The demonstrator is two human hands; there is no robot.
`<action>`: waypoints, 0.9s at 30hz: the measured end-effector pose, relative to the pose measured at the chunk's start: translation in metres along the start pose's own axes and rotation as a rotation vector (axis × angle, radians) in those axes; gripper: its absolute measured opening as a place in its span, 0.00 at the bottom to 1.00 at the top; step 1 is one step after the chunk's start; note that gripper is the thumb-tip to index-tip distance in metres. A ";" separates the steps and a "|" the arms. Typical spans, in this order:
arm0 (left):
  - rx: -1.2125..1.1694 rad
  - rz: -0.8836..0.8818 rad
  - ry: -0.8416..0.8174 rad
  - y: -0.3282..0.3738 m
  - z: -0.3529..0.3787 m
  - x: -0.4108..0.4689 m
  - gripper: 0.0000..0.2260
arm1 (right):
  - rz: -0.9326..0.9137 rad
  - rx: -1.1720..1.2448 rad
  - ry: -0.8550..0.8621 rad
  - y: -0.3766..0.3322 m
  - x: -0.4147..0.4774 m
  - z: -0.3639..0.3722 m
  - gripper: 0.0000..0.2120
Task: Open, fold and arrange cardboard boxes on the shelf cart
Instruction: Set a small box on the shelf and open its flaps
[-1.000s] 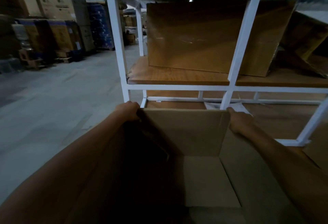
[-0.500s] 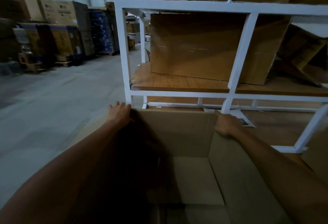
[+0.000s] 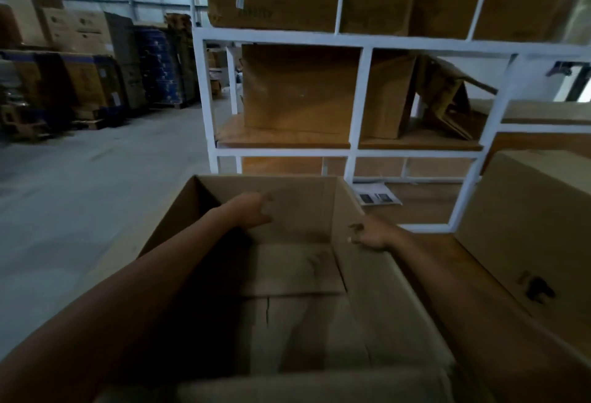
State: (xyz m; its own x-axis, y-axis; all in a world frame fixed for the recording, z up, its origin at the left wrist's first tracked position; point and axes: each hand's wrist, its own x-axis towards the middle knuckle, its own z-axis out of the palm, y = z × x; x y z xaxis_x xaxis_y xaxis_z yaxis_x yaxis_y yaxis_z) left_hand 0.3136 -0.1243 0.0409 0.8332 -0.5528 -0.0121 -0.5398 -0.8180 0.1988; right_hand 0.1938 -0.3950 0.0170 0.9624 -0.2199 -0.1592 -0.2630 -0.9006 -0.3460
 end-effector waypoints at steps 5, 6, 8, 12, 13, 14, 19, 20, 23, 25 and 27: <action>-0.135 0.157 -0.110 0.096 0.024 -0.114 0.21 | -0.038 0.088 -0.051 0.017 -0.101 0.011 0.21; -0.159 0.175 -0.111 0.110 0.030 -0.136 0.20 | -0.056 0.113 -0.062 0.020 -0.121 0.013 0.20; -0.170 0.178 -0.070 0.131 0.044 -0.174 0.19 | -0.085 0.180 -0.043 0.027 -0.155 0.018 0.19; -0.068 0.108 0.077 0.164 0.078 -0.230 0.17 | -0.100 0.327 0.036 0.036 -0.219 0.036 0.18; -0.029 0.069 0.114 0.172 0.088 -0.241 0.17 | -0.107 0.364 0.061 0.038 -0.234 0.045 0.18; 0.013 0.039 0.186 0.177 0.100 -0.249 0.19 | -0.116 0.380 0.087 0.039 -0.249 0.054 0.19; -0.125 -0.112 0.605 0.209 0.152 -0.278 0.17 | -0.165 0.367 0.158 0.045 -0.305 0.104 0.39; -0.204 -0.121 0.646 0.219 0.158 -0.283 0.14 | -0.167 0.401 0.194 0.049 -0.313 0.111 0.41; -0.430 0.003 0.736 0.256 0.169 -0.298 0.11 | -0.119 0.610 0.288 0.062 -0.342 0.116 0.41; -0.553 0.182 0.715 0.283 0.175 -0.308 0.14 | -0.091 0.734 0.374 0.075 -0.368 0.112 0.40; -0.619 0.302 0.631 0.309 0.181 -0.312 0.17 | -0.081 0.784 0.492 0.092 -0.392 0.108 0.38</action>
State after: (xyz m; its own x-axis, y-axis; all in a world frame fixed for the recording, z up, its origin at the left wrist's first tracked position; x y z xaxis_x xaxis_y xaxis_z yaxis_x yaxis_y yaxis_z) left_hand -0.1349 -0.2335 -0.0712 0.6770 -0.3911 0.6235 -0.7353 -0.3232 0.5957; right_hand -0.2148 -0.3510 -0.0523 0.8528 -0.4635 0.2407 0.0085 -0.4485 -0.8937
